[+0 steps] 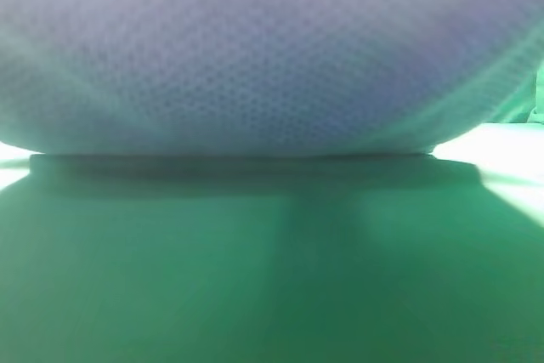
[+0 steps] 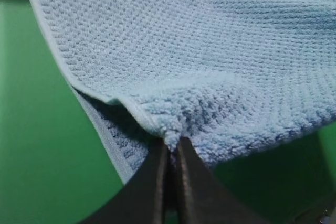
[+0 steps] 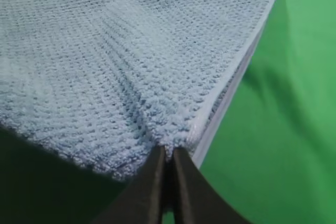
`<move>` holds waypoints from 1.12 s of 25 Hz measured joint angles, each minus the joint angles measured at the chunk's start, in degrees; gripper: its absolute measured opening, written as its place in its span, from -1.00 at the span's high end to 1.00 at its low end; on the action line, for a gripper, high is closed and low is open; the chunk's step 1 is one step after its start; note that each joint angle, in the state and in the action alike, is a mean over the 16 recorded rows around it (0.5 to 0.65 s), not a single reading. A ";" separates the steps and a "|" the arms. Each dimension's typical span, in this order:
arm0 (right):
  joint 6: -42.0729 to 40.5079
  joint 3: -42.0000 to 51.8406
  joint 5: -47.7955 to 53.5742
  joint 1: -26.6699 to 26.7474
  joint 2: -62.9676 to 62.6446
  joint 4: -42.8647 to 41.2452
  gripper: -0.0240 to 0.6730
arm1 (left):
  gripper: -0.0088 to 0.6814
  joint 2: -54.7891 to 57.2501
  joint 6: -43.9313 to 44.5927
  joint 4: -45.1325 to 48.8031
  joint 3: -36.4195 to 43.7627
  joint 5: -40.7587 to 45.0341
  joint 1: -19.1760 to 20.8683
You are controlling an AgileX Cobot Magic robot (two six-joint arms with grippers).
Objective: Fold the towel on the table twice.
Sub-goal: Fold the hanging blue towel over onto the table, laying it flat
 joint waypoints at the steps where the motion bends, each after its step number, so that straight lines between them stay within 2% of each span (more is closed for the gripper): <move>1: 0.27 1.00 0.23 0.00 -0.86 0.05 0.93 | 0.97 -0.16 0.00 -0.23 0.80 0.05 0.00; 8: 1.68 5.86 -1.36 0.00 -4.12 0.18 0.93 | 0.97 -0.15 0.47 -2.88 4.28 -2.14 0.00; 16: 1.99 7.32 -10.75 0.00 0.53 0.32 0.93 | 0.97 3.38 3.17 -7.43 5.00 -10.24 0.00; 28: 1.64 -0.47 -24.63 0.00 20.54 0.47 0.93 | 0.97 17.61 19.81 -24.21 1.61 -22.77 0.00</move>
